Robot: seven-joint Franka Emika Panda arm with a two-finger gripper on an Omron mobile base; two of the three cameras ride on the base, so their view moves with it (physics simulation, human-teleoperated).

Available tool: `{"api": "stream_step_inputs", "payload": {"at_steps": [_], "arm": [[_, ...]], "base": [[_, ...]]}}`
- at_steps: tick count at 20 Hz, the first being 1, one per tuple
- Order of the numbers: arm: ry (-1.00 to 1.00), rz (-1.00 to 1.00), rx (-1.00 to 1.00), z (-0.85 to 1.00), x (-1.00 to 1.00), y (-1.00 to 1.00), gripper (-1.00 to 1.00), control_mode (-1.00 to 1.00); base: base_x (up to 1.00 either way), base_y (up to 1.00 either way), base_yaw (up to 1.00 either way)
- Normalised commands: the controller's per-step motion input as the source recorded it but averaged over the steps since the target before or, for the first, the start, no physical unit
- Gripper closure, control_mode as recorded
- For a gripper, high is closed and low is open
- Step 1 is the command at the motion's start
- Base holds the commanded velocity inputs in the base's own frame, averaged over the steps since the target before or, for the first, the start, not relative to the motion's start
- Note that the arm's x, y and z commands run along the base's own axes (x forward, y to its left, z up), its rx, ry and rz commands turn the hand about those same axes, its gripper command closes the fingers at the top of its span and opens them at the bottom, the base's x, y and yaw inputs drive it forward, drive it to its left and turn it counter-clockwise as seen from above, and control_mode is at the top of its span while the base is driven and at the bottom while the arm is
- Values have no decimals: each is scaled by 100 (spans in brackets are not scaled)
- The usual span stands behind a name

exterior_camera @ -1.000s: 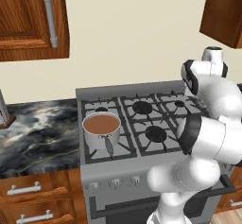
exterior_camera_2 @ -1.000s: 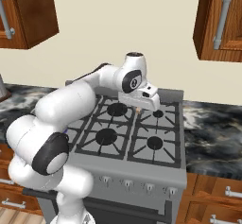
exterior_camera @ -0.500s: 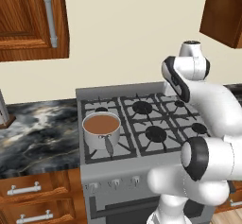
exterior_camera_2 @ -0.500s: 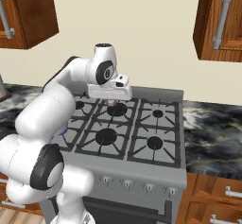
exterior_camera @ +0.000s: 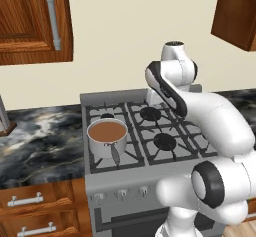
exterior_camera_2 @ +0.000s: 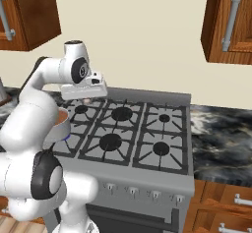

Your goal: Pick up the sugar cube(s) and place them in the saucepan with hot chocolate.

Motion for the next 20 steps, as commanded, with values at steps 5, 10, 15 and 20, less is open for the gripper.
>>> {"api": "stream_step_inputs", "payload": {"at_steps": [5,10,15,20], "arm": [[1,21,-3,0,0,100,100,-100],[2,23,3,0,4,100,100,-100],[7,30,2,-11,0,99,100,-100],[8,26,0,-35,1,75,100,-100]], "base": [[0,0,0],[0,0,0],[0,0,0],[0,0,0]]}}
